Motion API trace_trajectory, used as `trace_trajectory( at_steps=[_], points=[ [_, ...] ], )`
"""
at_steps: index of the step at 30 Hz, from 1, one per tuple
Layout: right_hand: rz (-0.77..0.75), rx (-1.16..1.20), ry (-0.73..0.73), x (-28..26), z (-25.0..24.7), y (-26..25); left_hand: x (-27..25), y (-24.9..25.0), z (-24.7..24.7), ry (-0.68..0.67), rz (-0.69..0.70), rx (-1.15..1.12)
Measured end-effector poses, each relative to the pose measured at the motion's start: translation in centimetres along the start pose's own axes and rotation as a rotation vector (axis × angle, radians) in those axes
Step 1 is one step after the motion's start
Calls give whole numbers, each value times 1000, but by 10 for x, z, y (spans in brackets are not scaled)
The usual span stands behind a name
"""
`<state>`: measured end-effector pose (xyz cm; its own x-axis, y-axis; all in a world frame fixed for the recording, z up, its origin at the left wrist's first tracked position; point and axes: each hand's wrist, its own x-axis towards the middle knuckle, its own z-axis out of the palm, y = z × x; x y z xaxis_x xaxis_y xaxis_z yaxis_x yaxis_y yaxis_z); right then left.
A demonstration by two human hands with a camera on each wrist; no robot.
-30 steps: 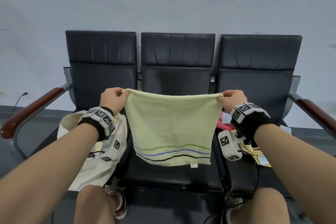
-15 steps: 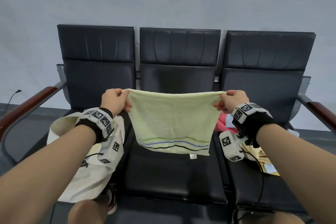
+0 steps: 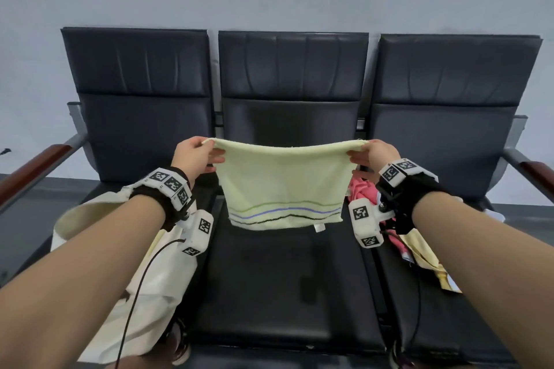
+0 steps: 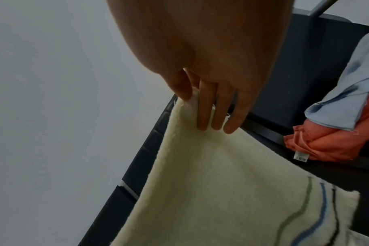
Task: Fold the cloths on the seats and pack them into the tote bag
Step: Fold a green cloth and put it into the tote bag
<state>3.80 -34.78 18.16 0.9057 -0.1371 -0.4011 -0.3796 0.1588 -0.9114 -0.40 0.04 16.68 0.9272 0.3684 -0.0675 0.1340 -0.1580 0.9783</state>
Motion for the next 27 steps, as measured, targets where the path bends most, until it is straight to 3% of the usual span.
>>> trace_trajectory(
  at_steps=[5, 11, 20, 27],
  points=[
    [-193, -233, 131, -8, -5, 13, -11, -18, -7, -13, 41, -42],
    [-154, -321, 171, -24, -34, 96, -48, -88, -2, -51, -70, -24],
    [245, -462, 122, -51, -77, 262, -142, -250, 18, -87, -482, 141],
    [382, -538, 53, -71, -92, 304, -171, -287, 14, -83, -598, 180]
  ],
)
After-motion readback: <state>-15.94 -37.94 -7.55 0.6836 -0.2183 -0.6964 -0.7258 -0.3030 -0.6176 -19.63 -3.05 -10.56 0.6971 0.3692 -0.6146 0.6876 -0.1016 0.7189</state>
